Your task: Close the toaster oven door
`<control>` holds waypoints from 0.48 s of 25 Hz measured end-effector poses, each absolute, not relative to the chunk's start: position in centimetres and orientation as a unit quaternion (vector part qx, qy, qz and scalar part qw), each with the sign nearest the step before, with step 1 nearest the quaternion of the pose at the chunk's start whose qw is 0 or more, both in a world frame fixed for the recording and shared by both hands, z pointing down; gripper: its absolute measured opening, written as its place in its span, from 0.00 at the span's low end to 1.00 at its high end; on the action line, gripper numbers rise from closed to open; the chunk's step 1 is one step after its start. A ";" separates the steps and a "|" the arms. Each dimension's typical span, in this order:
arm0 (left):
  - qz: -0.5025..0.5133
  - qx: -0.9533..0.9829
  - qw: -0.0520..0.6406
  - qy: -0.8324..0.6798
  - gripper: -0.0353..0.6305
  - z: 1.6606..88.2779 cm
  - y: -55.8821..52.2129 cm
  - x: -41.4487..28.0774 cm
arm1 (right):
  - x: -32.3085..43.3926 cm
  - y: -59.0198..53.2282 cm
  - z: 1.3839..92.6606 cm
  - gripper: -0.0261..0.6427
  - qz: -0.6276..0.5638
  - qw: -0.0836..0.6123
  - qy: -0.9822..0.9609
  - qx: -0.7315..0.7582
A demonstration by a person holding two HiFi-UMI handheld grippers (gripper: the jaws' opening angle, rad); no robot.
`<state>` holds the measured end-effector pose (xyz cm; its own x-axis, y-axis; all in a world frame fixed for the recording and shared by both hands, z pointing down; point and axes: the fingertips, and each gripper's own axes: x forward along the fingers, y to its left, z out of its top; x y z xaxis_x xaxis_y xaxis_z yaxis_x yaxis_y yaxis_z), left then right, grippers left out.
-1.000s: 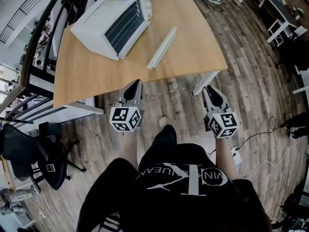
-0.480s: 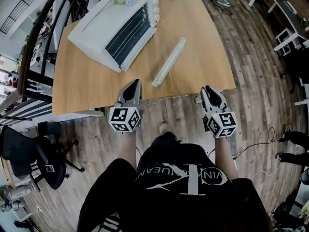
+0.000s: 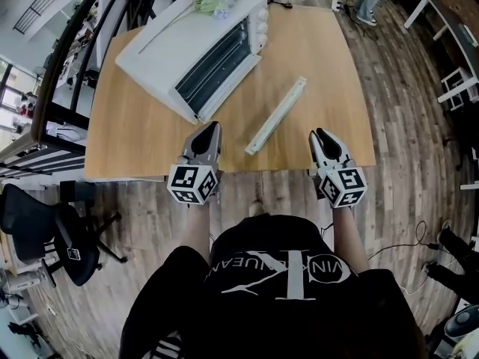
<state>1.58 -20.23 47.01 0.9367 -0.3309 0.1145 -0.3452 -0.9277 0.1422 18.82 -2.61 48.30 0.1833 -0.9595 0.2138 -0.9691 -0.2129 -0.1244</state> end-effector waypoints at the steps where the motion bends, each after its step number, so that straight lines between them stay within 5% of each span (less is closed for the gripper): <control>1: 0.044 0.980 0.081 -0.177 0.07 47.1 -20.4 1.4 | 18.9 -3.1 48.3 0.09 0.122 0.021 -0.632 0.765; 12: 0.041 0.964 0.092 -0.248 0.07 47.6 -21.8 1.4 | 23.1 -7.2 49.5 0.09 0.138 0.060 -0.682 0.716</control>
